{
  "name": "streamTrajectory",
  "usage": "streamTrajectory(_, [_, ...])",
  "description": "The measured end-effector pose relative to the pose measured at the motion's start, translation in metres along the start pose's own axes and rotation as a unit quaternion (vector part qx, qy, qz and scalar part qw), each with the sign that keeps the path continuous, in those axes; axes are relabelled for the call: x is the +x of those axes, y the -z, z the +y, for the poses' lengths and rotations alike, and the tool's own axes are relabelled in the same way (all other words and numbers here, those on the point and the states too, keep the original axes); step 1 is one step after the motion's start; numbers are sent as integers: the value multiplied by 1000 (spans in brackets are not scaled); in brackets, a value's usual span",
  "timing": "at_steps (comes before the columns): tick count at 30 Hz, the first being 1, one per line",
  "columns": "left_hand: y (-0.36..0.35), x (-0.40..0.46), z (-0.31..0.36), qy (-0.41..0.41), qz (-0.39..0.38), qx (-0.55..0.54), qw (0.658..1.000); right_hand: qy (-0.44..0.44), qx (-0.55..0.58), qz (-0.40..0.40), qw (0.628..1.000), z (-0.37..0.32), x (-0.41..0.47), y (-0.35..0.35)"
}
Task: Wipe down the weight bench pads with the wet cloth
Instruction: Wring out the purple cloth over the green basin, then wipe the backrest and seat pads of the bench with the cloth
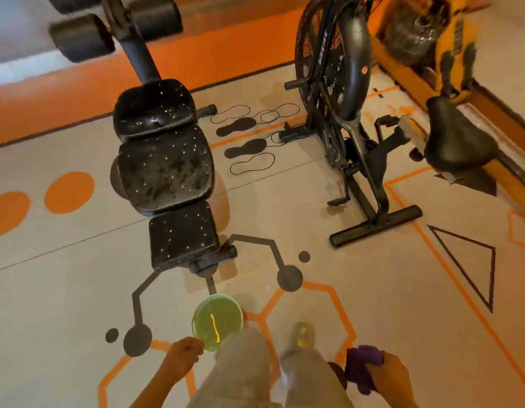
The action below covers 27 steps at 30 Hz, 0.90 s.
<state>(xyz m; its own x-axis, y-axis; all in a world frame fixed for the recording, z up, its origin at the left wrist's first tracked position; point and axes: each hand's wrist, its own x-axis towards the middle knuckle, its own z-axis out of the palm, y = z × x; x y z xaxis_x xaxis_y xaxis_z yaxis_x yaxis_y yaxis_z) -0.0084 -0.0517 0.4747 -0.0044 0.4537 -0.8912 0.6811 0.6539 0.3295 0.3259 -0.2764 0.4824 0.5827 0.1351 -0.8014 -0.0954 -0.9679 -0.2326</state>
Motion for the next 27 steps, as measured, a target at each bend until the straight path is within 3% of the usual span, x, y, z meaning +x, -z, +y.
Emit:
streamTrajectory(5, [-11, 4, 10, 39, 24, -50, 998, 106, -113, 22, 988, -91, 58, 48])
streamTrajectory(11, [-19, 62, 67, 57, 37, -92, 993, 174, -147, 32, 973, -209, 124, 77])
streamTrajectory(21, [31, 150, 336, -128, 9, 10, 992, 76, -173, 45, 981, -334, 176, 113])
streamTrajectory(27, [39, 178, 434, -154, 6, -37, 987, 80, -207, 10, 975, -429, 217, 133])
